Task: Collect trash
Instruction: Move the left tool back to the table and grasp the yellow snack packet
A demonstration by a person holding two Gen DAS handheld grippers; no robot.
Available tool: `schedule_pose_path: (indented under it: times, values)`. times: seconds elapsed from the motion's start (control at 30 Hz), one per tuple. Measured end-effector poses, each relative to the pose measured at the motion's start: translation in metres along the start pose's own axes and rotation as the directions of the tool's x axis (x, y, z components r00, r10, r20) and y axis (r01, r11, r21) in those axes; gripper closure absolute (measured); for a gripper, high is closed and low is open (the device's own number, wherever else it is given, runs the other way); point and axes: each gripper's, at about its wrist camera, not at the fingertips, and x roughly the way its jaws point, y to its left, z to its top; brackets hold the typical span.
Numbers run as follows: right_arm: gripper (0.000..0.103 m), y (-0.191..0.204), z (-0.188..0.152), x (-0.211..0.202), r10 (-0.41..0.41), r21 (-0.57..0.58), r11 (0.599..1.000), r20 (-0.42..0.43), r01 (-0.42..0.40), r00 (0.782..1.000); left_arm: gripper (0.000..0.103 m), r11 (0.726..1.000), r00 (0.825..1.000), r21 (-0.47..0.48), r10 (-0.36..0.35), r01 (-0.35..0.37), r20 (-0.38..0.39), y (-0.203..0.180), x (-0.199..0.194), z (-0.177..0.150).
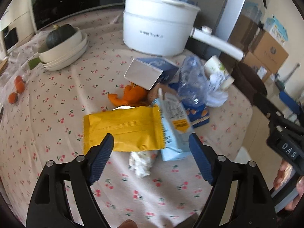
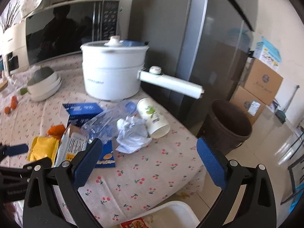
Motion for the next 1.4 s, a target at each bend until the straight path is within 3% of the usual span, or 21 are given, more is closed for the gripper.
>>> schedule_pose_path:
  times: [0.13, 0.33, 0.5, 0.6, 0.67, 0.73, 0.77, 0.8, 0.97, 1.13, 1.27, 1.4]
  values:
    - [0.007, -0.003, 0.003, 0.006, 0.020, -0.003, 1.000, -0.019, -0.021, 1.000, 0.021, 0.997, 0.998, 0.079, -0.002, 0.007, -0.063, 0.013, 0.019, 0.002]
    - [0.007, -0.012, 0.004, 0.019, 0.029, 0.006, 1.000, -0.056, -0.028, 0.998, 0.019, 0.978, 0.997, 0.208, 0.002, 0.014, -0.077, 0.018, 0.035, 0.005]
    - [0.007, -0.015, 0.002, 0.028, 0.038, 0.009, 0.999, -0.080, -0.038, 0.996, 0.020, 0.987, 0.996, 0.159, -0.016, 0.030, -0.093, 0.031, 0.049, 0.010]
    - [0.007, -0.012, 0.002, 0.029, 0.056, 0.004, 0.998, -0.085, -0.055, 0.995, 0.032, 0.989, 0.994, 0.128, -0.056, 0.068, -0.093, 0.035, 0.049, 0.012]
    - [0.007, -0.010, 0.001, 0.029, 0.065, -0.002, 0.998, -0.089, -0.065, 0.994, 0.035, 0.990, 0.994, 0.122, -0.064, 0.075, -0.087, 0.037, 0.044, 0.013]
    - [0.007, -0.009, 0.000, 0.030, 0.074, -0.009, 0.997, -0.096, -0.075, 0.993, 0.032, 0.989, 0.995, 0.129, -0.066, 0.075, -0.074, 0.038, 0.038, 0.013]
    - [0.007, -0.009, -0.001, 0.030, 0.078, -0.009, 0.997, -0.101, -0.079, 0.992, 0.016, 0.989, 0.996, 0.133, -0.059, 0.067, -0.068, 0.038, 0.035, 0.012]
    - [0.007, -0.008, -0.001, 0.029, 0.082, -0.008, 0.996, -0.105, -0.083, 0.991, 0.008, 0.989, 0.997, 0.138, -0.052, 0.060, -0.057, 0.039, 0.033, 0.012]
    - [0.007, -0.011, -0.002, 0.025, 0.092, -0.003, 0.996, -0.105, -0.093, 0.990, 0.008, 0.979, 0.998, 0.196, -0.056, 0.062, -0.034, 0.046, 0.014, 0.012]
    - [0.007, -0.013, -0.002, 0.024, 0.118, 0.010, 0.993, -0.116, -0.117, 0.986, 0.008, 0.964, 0.997, 0.263, -0.016, 0.035, -0.075, 0.050, 0.021, 0.004]
    - [0.007, -0.008, -0.002, 0.024, 0.149, 0.002, 0.989, -0.122, -0.150, 0.981, 0.009, 0.963, 0.993, 0.267, -0.003, 0.034, -0.116, 0.056, 0.037, -0.001]
    - [0.007, 0.002, -0.002, 0.025, 0.199, -0.002, 0.980, -0.133, -0.201, 0.971, 0.013, 0.974, 0.994, 0.220, -0.038, 0.060, -0.104, 0.061, 0.040, 0.002]
